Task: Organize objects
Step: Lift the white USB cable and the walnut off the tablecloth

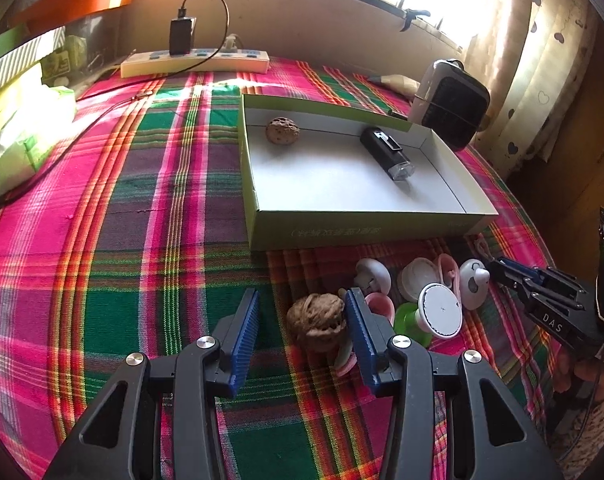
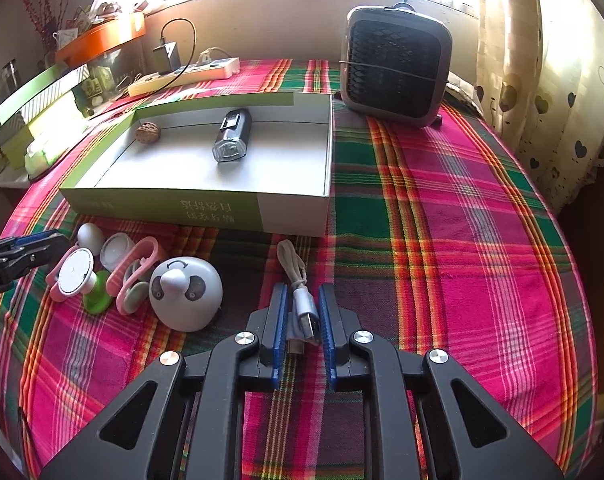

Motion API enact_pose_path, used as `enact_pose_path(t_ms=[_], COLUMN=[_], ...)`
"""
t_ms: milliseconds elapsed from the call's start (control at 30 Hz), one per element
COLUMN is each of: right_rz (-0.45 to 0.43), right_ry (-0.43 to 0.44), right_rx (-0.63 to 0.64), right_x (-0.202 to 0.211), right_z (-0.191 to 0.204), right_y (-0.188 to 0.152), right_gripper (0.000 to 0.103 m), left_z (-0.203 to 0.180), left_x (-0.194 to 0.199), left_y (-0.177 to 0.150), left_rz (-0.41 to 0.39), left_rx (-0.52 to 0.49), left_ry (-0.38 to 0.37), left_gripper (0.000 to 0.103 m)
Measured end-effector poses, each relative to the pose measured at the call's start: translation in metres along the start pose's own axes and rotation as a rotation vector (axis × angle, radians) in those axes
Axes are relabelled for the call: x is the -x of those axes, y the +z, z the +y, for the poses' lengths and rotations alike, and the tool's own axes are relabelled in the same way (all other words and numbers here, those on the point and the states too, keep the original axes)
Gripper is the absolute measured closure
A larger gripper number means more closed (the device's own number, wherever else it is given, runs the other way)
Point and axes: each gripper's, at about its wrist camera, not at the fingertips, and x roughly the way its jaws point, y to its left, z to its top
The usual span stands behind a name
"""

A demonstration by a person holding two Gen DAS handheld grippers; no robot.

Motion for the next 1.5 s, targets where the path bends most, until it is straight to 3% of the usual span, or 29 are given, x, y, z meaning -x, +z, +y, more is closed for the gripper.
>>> enact_pose_path(t_ms=[533, 700, 833, 1500], right_rz=[-0.004, -0.005, -0.004, -0.004], right_ry=[0.000, -0.002, 0.000, -0.002], right_rx=[0.002, 0.003, 0.002, 0.005], right_x=[0.000, 0.000, 0.000, 0.001], right_z=[0.002, 0.002, 0.003, 0.003], right_y=[0.000, 0.001, 0.001, 0.001], right_gripper=[0.086, 0.086, 0.086, 0.087], left_z=[-0.006, -0.007, -0.007, -0.007], left_x=[0.006, 0.006, 0.006, 0.006], left_y=[-0.011, -0.011, -0.011, -0.012], left_rz=[-0.016, -0.027, -0.030, -0.035], left_rx=[-0.055, -0.058, -0.067, -0.064], left_ry=[0.079, 0.093, 0.116, 0.121], left_gripper=[0.061, 0.065, 0.074, 0.075])
